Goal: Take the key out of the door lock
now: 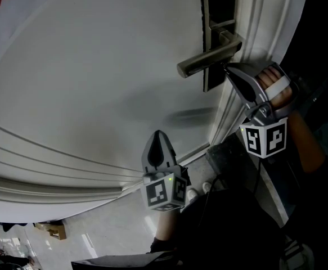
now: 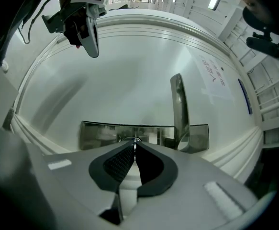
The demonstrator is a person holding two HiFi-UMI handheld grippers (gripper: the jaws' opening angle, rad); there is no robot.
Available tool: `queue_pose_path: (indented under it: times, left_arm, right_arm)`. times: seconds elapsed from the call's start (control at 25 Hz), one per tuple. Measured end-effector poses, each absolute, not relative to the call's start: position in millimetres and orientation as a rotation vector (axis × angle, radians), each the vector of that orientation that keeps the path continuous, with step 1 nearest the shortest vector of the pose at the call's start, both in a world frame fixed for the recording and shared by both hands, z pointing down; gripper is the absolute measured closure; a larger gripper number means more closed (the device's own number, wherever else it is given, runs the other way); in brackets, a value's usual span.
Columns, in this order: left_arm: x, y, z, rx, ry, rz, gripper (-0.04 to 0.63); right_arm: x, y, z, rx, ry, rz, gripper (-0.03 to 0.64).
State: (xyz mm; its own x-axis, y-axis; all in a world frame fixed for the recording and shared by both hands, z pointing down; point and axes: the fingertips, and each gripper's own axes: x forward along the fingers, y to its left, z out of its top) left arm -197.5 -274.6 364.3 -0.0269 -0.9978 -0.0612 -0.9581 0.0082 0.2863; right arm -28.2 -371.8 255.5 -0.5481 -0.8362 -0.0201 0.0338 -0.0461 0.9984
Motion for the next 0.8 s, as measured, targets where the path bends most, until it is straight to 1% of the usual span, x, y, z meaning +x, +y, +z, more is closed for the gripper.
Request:
queue_pose_path:
  times: [0.8]
  left_arm:
    - [-195.6, -274.6, 367.7, 2.072, -2.104, -0.372, 0.595]
  right_arm:
    - [-26.3, -369.4, 255.8, 0.868, -1.562, -1.669, 0.604]
